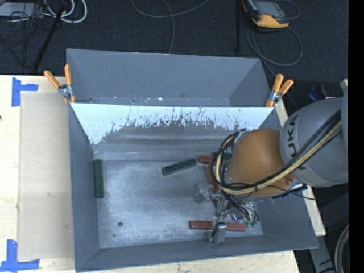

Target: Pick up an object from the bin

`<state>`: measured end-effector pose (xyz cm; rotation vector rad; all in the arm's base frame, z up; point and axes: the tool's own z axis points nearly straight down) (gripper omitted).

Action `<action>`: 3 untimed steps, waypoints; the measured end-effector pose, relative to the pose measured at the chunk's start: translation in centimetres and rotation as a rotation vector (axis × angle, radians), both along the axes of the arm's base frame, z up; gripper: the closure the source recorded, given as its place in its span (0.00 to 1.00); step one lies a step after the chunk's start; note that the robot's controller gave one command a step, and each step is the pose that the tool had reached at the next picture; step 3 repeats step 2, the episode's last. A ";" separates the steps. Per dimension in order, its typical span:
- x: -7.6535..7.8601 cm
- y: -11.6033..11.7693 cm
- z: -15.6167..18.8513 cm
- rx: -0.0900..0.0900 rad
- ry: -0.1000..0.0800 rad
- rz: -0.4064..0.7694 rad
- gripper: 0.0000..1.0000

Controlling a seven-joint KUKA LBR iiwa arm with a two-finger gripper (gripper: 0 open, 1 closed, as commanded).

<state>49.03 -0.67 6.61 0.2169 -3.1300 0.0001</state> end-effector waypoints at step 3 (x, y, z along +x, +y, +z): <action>1.9 1.0 22.9 0.000 -0.014 0.036 1.00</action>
Offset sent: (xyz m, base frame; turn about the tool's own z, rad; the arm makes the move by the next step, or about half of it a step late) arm 0.0000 0.0000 0.0000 0.0000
